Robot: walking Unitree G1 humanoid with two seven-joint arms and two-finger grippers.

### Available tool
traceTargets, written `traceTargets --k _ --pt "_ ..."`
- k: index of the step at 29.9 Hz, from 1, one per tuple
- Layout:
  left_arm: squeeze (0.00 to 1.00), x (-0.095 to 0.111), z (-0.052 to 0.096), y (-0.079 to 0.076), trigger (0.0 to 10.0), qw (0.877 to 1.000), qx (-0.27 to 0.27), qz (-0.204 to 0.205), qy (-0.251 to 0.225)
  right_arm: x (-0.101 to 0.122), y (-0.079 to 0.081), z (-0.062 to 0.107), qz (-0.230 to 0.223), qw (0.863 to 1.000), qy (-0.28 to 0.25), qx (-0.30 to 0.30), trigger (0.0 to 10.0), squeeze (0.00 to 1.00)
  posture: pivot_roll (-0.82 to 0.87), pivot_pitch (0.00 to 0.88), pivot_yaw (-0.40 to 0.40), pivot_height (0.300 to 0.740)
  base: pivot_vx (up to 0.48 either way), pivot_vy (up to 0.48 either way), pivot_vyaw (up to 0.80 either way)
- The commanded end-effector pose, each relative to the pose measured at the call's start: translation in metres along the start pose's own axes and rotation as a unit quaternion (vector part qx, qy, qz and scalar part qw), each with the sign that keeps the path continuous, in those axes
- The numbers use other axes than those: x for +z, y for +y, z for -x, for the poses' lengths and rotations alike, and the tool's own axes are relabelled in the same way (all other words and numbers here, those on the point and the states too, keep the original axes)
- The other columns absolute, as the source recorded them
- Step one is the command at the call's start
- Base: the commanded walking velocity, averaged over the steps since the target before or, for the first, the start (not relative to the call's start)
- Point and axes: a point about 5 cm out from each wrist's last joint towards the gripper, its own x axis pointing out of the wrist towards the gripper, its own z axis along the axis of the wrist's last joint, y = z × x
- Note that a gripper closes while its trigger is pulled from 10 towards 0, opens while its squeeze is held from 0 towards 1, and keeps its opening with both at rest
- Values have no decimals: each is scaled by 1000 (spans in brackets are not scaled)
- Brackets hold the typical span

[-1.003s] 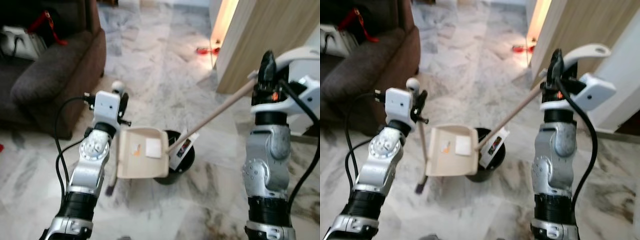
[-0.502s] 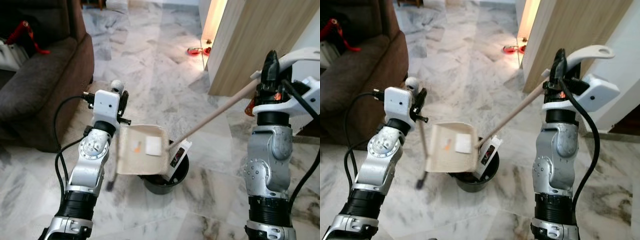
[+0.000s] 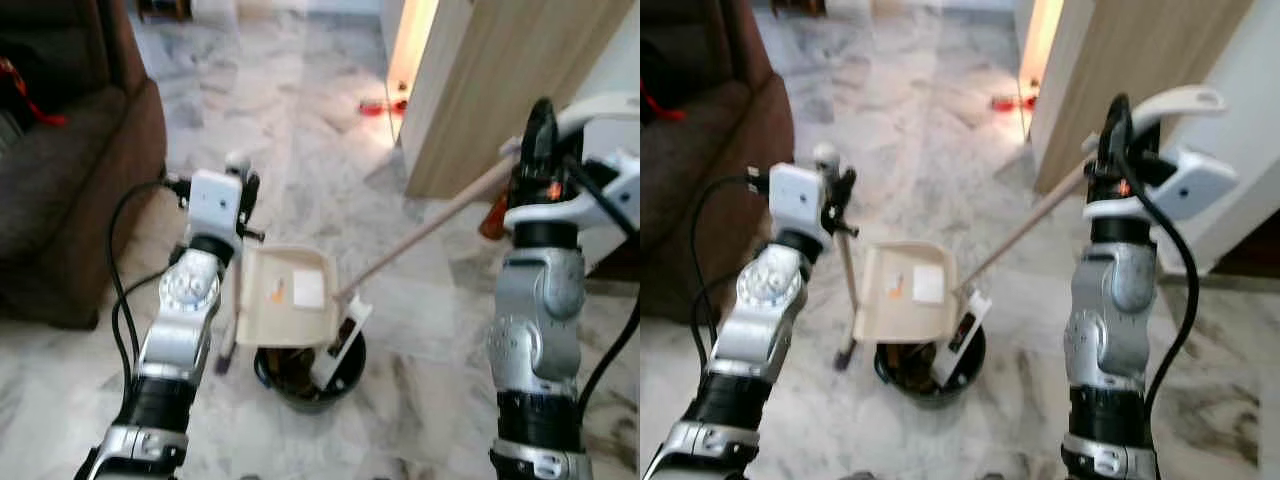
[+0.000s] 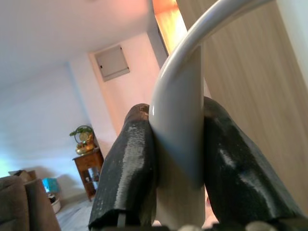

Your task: Sweep floor

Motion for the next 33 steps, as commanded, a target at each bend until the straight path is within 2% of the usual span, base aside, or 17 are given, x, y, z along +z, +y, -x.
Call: traceTargets --k 1,4,6,7,10,13,18,22,29,31,33 --pt "0 6 0 -9 10000 1000 -13 17 -18 13 4 -3 -7 999 -34 4 10000 0 120 136 -39 740 0 0 0" --pt "0 6 0 -9 10000 1000 -13 17 -19 15 5 -3 2 999 -39 7 10000 0 120 134 -39 740 0 0 0" --pt "0 6 1 -8 10000 1000 -13 18 -19 18 10 -4 30 998 -51 19 10000 0 116 113 -32 740 0 0 0" --pt "0 6 1 -8 10000 1000 -13 18 -19 18 10 -4 30 998 -51 19 10000 0 116 113 -32 740 0 0 0" --pt "0 7 1 -10 10000 999 -18 18 -24 17 27 -1 51 995 -58 57 10000 0 123 85 -29 740 0 0 0" --pt "0 8 1 -11 10000 999 -20 19 -27 18 34 -1 65 993 -65 74 10000 0 124 74 -27 740 0 0 0" --pt "0 11 -1 -14 10000 999 -28 19 -33 25 45 -4 121 982 -99 103 10000 0 125 65 -27 740 0 0 0" --pt "0 12 -2 -15 10000 999 -30 20 -36 31 52 -5 146 975 -121 117 10000 0 119 94 -26 740 0 0 0" --pt "0 9 1 -14 10000 999 -32 18 -30 39 73 9 207 947 -151 192 10000 0 117 117 -34 740 0 0 0" --pt "0 9 0 -16 10000 999 -35 19 -31 37 87 20 246 923 -164 245 10000 0 125 119 -36 740 0 0 0" --pt "0 10 0 -17 10000 999 -36 19 -31 37 90 22 247 920 -166 253 10000 0 125 119 -36 740 0 0 0"
